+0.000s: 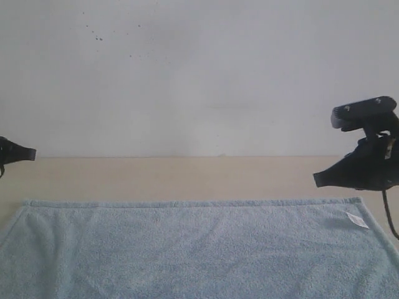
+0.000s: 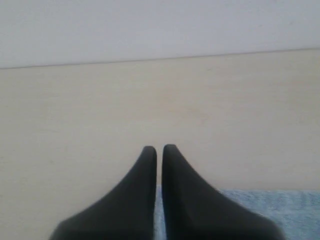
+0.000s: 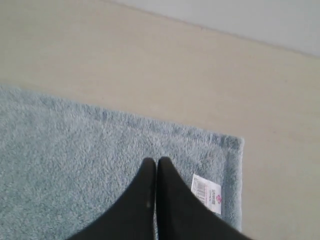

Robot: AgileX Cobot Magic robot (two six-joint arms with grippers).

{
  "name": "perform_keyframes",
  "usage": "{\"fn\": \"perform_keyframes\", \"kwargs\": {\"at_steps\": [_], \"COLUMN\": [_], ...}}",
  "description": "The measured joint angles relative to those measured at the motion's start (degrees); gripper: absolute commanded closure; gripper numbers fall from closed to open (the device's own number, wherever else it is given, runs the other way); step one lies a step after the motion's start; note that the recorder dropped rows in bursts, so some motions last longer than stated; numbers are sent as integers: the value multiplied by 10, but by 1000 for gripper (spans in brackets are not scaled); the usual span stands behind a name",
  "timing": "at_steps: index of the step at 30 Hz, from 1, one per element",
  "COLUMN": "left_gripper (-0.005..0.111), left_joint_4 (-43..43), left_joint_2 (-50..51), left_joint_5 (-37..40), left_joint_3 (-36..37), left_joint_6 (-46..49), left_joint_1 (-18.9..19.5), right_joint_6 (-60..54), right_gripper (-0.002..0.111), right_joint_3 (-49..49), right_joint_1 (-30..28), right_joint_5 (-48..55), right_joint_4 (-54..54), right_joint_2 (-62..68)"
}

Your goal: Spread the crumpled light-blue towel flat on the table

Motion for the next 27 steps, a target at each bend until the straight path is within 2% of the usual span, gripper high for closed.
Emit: {"fn": "perform_keyframes", "kwargs": {"at_steps": [3,9,15,17,21,24,27], "left_gripper": [103,103,103,103,103,103,103], "left_joint_4": [-3,-5,-5,-5,-5,-4,-4], "left_joint_2": [-54,-188,-358,-448,-600,-683,-741], "left_joint_5": [-37,-60,-116,-140,-140,-133,-133], "left_joint_3": [57,155,269,319,401,450,503], "left_joint_6": [-32,-129,-147,-148,-148,-149,-164], "left_joint_1": [0,0,0,0,0,0,0], "right_joint_6": [2,41,89,114,144,148,137], "right_gripper": [108,108,108,108,108,108,108], "right_joint_3": [46,124,175,192,224,240,263], "right_joint_1": [0,0,0,0,0,1,33], "right_joint_5": [-36,-83,-93,-85,-44,-13,3], "right_joint_4": [0,1,1,1,1,1,2], "right_joint_2": [-59,-190,-322,-382,-471,-520,-566]}}
